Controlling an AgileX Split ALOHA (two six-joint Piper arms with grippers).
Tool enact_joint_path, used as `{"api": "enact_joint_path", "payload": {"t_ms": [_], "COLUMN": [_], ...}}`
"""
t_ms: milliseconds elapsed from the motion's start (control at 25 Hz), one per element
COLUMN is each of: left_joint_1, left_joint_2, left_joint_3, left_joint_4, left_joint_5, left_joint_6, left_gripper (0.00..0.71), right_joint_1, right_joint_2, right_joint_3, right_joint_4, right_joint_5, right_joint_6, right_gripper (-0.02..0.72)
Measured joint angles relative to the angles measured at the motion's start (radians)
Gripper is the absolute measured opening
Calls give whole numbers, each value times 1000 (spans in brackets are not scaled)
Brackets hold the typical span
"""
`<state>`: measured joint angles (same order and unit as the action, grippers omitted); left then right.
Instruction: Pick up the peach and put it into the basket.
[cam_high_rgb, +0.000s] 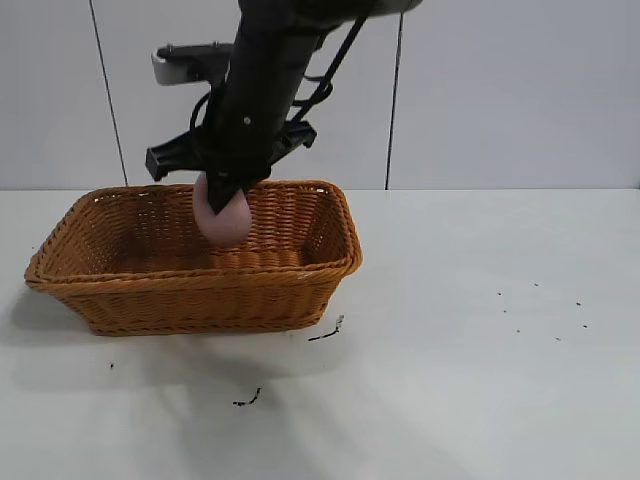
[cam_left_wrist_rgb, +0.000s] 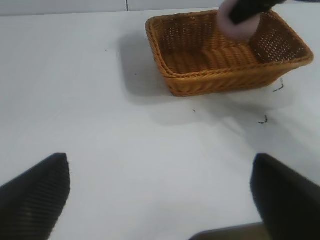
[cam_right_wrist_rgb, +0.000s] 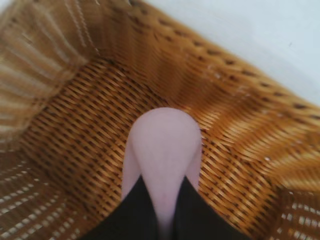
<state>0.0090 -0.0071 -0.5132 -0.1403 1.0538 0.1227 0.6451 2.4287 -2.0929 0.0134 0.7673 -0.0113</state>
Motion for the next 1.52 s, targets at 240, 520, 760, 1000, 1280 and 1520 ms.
{"api": "enact_joint_path", "payload": {"t_ms": [240,520,760,1000,1280,1520], "left_joint_1": [0,0,0,0,0,0], "left_joint_2": [0,0,0,0,0,0], "left_joint_3": [0,0,0,0,0,0], "left_joint_4": [0,0,0,0,0,0], "left_joint_5": [0,0,0,0,0,0], "left_joint_6": [0,0,0,0,0,0], "left_gripper": [694,694,694,694,694,694], "right_joint_1": [0,-55,-222,-431,-591,-627], "right_joint_2": [0,-9,-22,-22,-43,-128], "right_joint_3": [-115,-313,-320,-320,-320,-279], "right_joint_4": [-1,-1,-13,-35,-30,-22], "right_joint_5": [106,263,327,434,443,443], "right_joint_6": [-2,-16,-20,-27,-30,-30], "right_gripper": [677,688,689,695,695,695]}}
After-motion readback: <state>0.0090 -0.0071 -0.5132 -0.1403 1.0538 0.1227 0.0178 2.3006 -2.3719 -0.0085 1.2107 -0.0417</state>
